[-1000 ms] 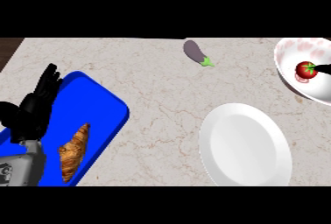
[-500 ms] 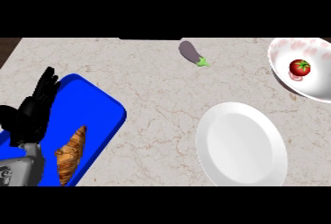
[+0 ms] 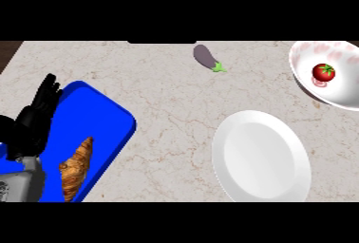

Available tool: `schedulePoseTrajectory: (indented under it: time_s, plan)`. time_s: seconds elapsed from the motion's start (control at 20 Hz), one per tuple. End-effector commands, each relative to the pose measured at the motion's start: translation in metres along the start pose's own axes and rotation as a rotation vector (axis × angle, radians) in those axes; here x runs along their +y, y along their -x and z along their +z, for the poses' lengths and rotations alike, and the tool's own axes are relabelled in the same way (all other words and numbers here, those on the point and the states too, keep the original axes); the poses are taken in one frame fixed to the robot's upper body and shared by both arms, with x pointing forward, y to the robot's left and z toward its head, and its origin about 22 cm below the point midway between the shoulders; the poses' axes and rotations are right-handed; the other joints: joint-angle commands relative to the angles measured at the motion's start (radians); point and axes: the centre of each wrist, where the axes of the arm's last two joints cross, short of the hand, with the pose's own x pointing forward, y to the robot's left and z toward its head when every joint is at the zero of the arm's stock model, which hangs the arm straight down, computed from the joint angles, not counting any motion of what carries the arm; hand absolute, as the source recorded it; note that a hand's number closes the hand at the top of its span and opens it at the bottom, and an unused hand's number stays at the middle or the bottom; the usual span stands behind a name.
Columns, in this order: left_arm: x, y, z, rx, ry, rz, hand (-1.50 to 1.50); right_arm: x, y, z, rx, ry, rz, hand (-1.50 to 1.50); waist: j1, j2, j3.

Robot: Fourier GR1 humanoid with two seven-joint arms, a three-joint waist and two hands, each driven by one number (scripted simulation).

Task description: Pick the tomato from the plate and place it in the bowl

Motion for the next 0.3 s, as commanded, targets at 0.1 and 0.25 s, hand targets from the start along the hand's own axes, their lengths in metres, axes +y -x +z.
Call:
schedulePoseTrajectory:
  time_s: [0.1,0.25]
  plan:
    - [-0.004,-0.011,-0.003,-0.016,-0.015,-0.009,0.0,-0.042,0.009,0.023,-0.054,-0.054,-0.092,-1.5,0.002,-0.001,0.0]
    - [-0.009,-0.007,0.004,-0.001,0.003,0.002,0.0,-0.04,0.007,0.022,-0.067,-0.052,-0.106,-1.5,0.006,-0.002,-0.001]
